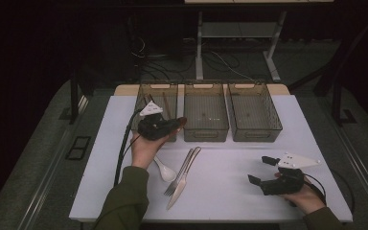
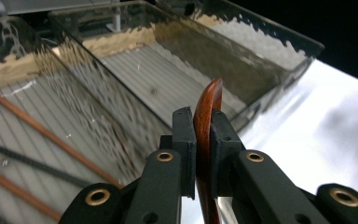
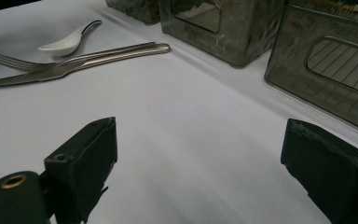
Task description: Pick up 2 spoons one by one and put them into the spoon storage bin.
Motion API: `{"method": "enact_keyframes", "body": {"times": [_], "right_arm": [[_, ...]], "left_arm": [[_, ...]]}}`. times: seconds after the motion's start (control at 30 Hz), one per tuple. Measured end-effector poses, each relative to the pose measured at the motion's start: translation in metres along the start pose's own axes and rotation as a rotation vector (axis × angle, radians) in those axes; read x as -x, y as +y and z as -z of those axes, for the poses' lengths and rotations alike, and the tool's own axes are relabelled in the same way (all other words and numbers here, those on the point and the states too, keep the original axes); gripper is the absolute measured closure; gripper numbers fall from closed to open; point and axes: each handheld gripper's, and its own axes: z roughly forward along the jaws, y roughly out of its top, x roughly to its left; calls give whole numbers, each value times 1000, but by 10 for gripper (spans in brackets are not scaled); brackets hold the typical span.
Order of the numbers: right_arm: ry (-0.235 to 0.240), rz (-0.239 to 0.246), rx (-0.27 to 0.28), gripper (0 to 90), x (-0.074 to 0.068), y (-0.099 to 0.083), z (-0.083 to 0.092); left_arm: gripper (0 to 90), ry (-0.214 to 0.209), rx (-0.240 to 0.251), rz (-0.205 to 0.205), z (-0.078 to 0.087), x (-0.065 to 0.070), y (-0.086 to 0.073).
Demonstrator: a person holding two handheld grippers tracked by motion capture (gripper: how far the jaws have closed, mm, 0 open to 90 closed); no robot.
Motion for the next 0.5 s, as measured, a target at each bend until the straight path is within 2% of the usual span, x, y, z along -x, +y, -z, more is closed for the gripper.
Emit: {"method": "enact_keyframes", "body": {"times": [0.23, 0.5], "right_arm": [[-8, -2, 5, 107, 1, 0, 1], [-1, 0, 9, 107, 0, 1, 2]], "left_arm": [[825, -1, 36, 5, -13, 2, 18], [825, -13, 44, -37, -35, 11, 40]]}}
